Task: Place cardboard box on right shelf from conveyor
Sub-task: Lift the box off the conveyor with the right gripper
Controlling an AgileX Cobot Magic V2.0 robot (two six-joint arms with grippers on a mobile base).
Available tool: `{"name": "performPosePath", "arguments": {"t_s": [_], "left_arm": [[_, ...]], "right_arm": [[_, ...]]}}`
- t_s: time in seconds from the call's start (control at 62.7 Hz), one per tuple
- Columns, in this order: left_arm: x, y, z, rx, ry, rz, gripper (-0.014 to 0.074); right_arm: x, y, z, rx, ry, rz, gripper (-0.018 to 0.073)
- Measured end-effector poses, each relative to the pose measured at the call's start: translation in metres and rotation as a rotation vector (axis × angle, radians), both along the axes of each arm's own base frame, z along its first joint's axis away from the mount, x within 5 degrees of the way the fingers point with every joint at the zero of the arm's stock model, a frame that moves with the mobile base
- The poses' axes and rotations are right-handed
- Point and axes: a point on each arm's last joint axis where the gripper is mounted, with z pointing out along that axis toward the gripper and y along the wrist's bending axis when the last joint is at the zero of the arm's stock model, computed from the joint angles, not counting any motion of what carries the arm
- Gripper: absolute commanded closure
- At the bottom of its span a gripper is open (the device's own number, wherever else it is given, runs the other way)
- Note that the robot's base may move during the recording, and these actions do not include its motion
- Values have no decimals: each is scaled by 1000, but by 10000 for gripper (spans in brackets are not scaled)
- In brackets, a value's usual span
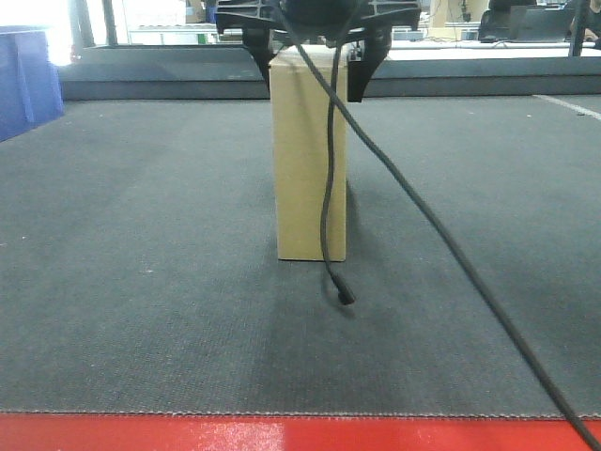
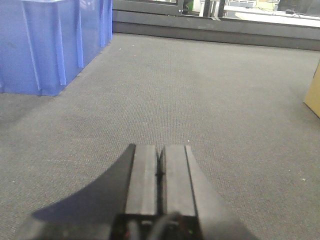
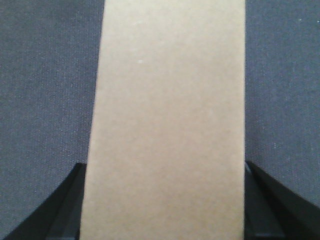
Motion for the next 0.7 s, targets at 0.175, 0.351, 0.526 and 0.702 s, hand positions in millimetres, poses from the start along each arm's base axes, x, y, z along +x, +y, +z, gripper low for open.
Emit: {"name": "performPosePath", "arguments": {"t_s": [0.175, 0.351, 0.526, 0.702], "left_arm": [[0, 0, 0, 0, 0, 0, 715], [0, 0, 0, 0, 0, 0, 715], [0, 0, 0, 0, 0, 0, 715], [0, 0, 0, 0, 0, 0, 715]], "right_arm": [[2, -6, 3, -12, 7, 40, 330], [3, -31, 28, -41, -25, 129, 330], [-1, -63, 56, -78, -59, 233, 330], [-10, -97, 63, -119, -49, 271, 330]]}}
